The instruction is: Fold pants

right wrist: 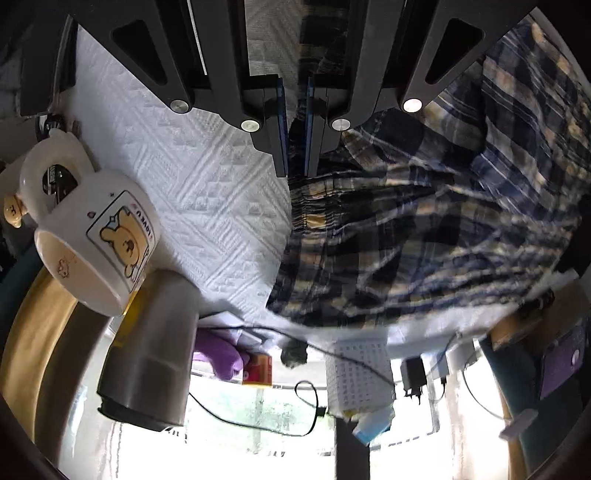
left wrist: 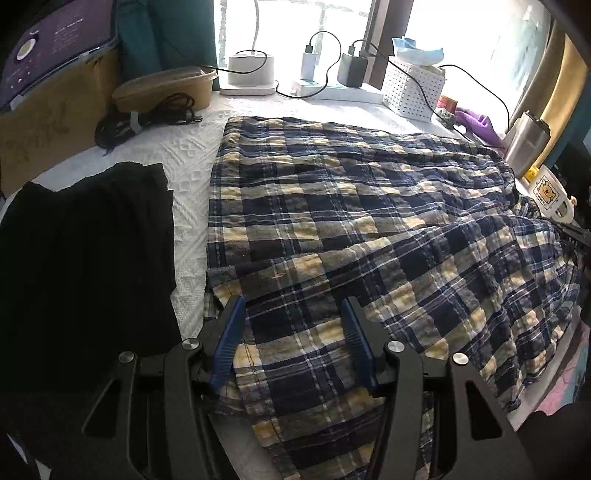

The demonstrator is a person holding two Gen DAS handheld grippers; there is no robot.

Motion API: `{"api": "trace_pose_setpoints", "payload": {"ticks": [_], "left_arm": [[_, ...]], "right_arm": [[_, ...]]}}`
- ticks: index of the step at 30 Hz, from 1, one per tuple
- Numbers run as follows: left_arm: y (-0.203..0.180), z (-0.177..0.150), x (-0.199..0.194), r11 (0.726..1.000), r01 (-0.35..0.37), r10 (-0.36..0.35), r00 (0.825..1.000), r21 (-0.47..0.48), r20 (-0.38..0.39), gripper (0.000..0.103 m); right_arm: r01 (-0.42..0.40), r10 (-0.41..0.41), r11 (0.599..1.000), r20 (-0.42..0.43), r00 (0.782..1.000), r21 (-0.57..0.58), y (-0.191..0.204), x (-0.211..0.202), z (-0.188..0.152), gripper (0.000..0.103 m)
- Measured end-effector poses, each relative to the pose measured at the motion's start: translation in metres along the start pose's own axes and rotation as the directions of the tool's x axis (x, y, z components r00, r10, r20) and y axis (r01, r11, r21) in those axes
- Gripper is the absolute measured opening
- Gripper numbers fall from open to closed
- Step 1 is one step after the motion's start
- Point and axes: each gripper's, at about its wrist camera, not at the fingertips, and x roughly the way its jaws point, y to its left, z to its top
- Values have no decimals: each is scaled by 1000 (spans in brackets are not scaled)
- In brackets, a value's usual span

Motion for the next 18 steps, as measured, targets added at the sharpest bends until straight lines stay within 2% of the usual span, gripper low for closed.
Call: {"api": "trace_pose_setpoints", "payload": {"ticks": [3, 4, 5, 7, 9, 11, 12, 16, 18], "left_arm": [[5, 1, -4, 999, 20, -20, 1000, -32, -3, 54], [7, 0, -8, 999, 27, -26, 1000, -43, 2, 54], [7, -1, -10, 998, 31, -30, 999, -45, 9, 54], [7, -5, -18, 998, 40, -39, 999, -40, 28, 54], [6, -10, -24, 998, 48, -46, 998, -34, 41, 54], [6, -17, -31, 997, 67, -66, 997, -30, 51, 54], [5, -22, -34, 997, 77, -76, 996, -28, 55, 54], [2, -37, -45, 994, 106, -105, 992, -15, 66, 54], [0, -45, -51, 993, 114, -113, 991, -4, 73, 54]], "right_arm": [[0, -1, 1000, 24, 1000, 27, -3, -10, -2, 8], [24, -26, 999, 38, 999, 33, -5, -19, -3, 9], [41, -43, 998, 49, 998, 37, -6, -26, -5, 16], [43, -47, 998, 84, 995, 51, -10, -46, -12, 17], [42, -48, 997, 97, 994, 60, -11, -61, -19, 26], [47, -53, 997, 97, 994, 65, -9, -73, -30, 64], [28, -34, 997, 97, 995, 69, -7, -77, -37, 70], [3, -14, 996, 117, 993, 87, -2, -90, -58, 72], [-29, 16, 995, 123, 992, 100, -2, -93, -65, 67]]}}
